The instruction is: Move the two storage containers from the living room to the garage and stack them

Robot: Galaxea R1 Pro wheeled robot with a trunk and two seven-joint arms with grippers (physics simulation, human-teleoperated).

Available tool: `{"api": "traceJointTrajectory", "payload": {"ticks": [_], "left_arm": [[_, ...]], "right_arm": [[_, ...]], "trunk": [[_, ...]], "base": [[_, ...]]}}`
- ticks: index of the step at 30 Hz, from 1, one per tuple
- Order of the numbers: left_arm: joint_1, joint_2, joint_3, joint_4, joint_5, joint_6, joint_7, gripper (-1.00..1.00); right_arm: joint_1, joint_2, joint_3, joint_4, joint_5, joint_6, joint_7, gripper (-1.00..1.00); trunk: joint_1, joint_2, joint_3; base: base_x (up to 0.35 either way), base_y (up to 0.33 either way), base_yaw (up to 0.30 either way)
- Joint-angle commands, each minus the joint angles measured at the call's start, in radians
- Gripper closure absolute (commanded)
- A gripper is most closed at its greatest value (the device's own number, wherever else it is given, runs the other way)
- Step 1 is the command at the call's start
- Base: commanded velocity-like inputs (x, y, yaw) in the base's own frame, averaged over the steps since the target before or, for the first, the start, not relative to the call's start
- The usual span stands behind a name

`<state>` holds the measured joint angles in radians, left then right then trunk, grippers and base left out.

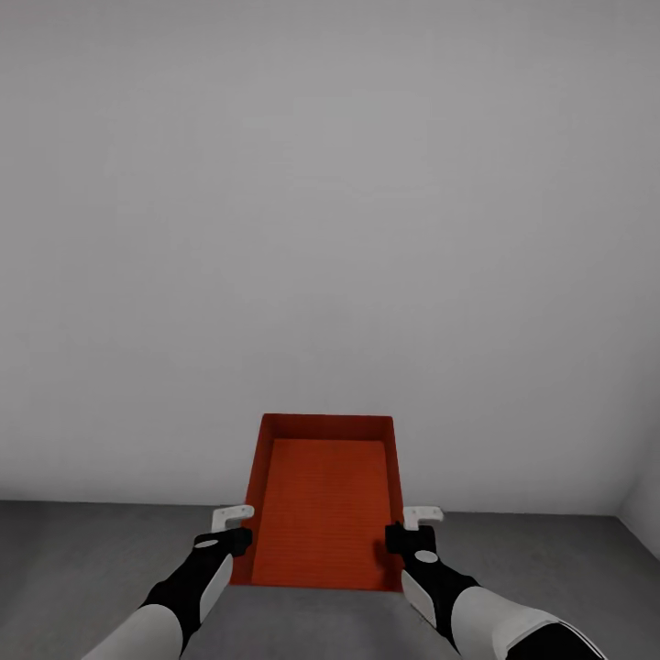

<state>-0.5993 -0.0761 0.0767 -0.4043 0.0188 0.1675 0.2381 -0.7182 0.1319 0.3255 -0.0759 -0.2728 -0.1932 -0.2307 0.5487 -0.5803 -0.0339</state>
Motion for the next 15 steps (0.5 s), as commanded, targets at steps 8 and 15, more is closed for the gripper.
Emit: {"api": "traceJointTrajectory", "payload": {"ticks": [8, 15], "left_arm": [[0.0, 0.01, 0.009, -0.004, -0.018, 0.007, 0.006, 1.0], [0.0, 0.01, 0.009, -0.004, -0.019, 0.007, 0.007, 1.0]], "right_arm": [[-0.001, 0.0, 0.006, 0.001, -0.009, -0.005, -0.004, 1.0], [-0.001, -0.001, 0.006, 0.001, -0.009, -0.002, -0.004, 1.0]], "trunk": [[0.001, -0.002, -0.002], [0.001, -0.002, -0.005]], "base": [[0.317, 0.079, 0.0], [0.08, 0.008, 0.0]]}}
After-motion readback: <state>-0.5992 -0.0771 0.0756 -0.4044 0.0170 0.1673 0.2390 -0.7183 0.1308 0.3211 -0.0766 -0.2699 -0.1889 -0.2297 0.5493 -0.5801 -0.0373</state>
